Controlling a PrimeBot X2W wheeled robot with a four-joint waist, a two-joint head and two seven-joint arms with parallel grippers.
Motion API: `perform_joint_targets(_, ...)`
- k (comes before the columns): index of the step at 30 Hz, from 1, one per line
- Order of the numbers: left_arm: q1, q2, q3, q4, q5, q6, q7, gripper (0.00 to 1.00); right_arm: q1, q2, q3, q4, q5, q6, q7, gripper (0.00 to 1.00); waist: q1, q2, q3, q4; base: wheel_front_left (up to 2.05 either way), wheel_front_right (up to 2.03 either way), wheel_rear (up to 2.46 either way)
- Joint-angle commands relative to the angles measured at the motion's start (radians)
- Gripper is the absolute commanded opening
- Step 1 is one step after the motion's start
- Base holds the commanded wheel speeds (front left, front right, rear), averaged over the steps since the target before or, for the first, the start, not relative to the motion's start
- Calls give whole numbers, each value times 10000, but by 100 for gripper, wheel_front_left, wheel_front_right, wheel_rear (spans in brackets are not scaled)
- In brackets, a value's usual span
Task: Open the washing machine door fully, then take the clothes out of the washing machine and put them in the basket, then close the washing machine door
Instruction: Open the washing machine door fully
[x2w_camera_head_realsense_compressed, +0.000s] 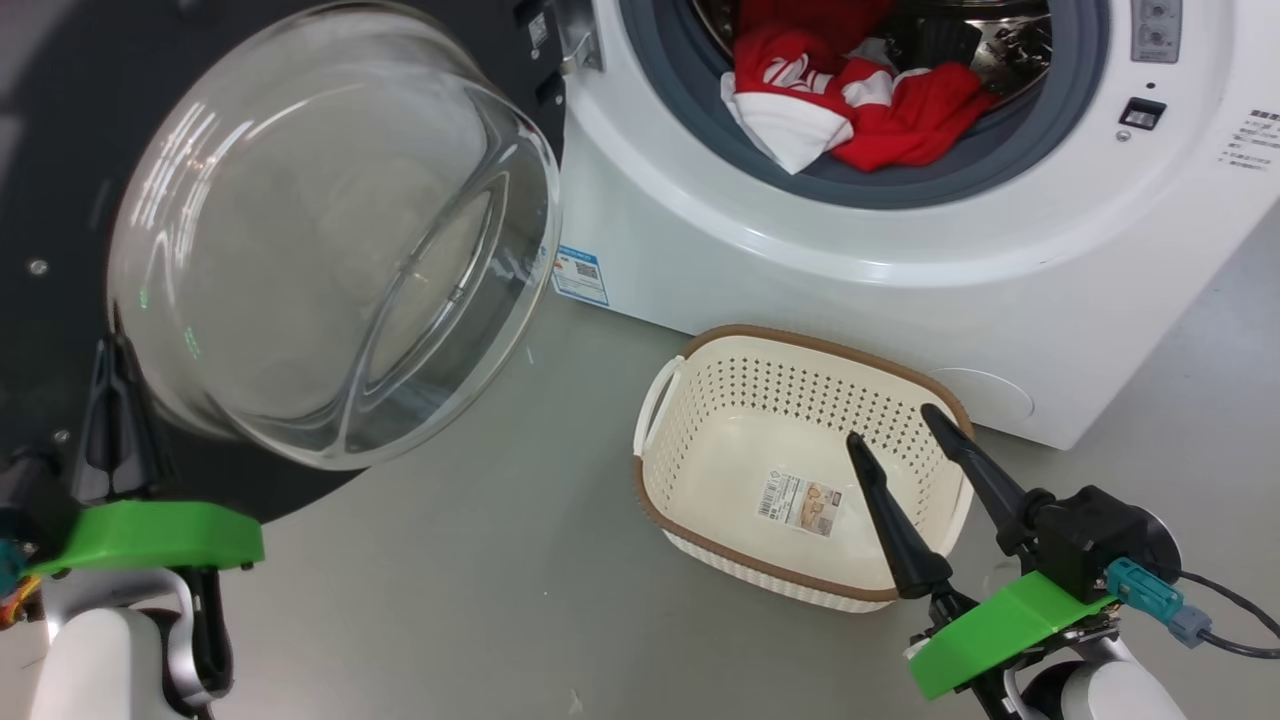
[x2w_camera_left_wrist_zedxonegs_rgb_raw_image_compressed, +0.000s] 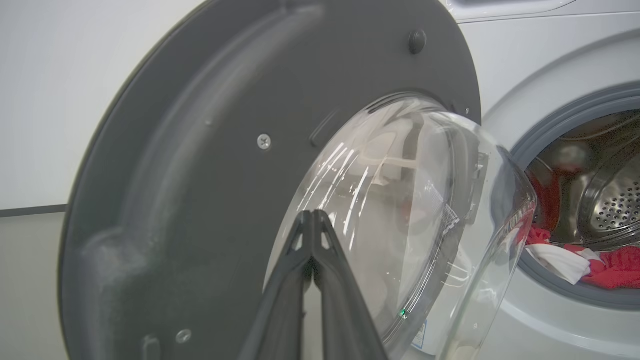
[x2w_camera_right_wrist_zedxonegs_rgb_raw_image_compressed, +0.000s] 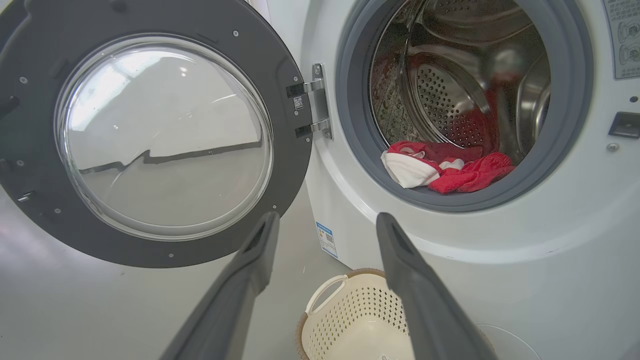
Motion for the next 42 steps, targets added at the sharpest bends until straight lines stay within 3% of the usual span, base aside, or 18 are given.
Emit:
perform_joint_targets(1, 66, 289, 340, -688, 89, -59, -78, 2, -305, 49, 178, -181, 66, 65, -170, 100, 0, 0, -19, -181, 0, 0, 0)
perform_joint_targets(3, 187, 201, 290, -1188, 118, -103, -78, 45, -329, 49, 113, -108, 108, 65, -291, 100, 0, 0, -26, -305, 0, 0, 0)
perform_joint_targets(4, 241, 167, 222, -1413, 125, -185, -78, 72, -342, 49, 76, -70, 141, 65, -348, 100, 0, 0, -30, -367, 0, 0, 0)
perform_joint_targets(6, 336, 96, 94, -1888, 135, -333, -78, 100, -378, 49, 35, 0, 174, 65, -448, 100, 0, 0, -33, -495, 0, 0, 0)
perform_joint_targets(16, 762, -176, -492, -3478, -52, -1156, -78, 100, -542, 49, -49, 347, 282, 65, -874, 100, 0, 0, -54, -1251, 0, 0, 0)
perform_joint_targets(20, 986, -274, -1116, -4061, -704, -1637, -78, 100, -635, 49, -131, 449, 270, 65, -1073, 100, 0, 0, -74, -1690, 0, 0, 0)
perform_joint_targets(24, 1332, -19, -1865, -4197, -1124, -1795, -50, 100, -701, 49, -307, 538, 210, 65, -1301, 100, 0, 0, -101, -2264, 0, 0, 0)
perform_joint_targets(32, 1685, 120, -2083, -3998, -1242, -1758, 141, 100, -711, 49, -576, 781, 130, 65, -1617, 100, 0, 0, -159, -3213, 0, 0, 0)
perform_joint_targets(42, 2035, 223, -1837, -3579, -1260, -1317, 324, 100, -590, 49, -818, 933, -249, 65, -1966, 100, 0, 0, -277, -4056, 0, 0, 0)
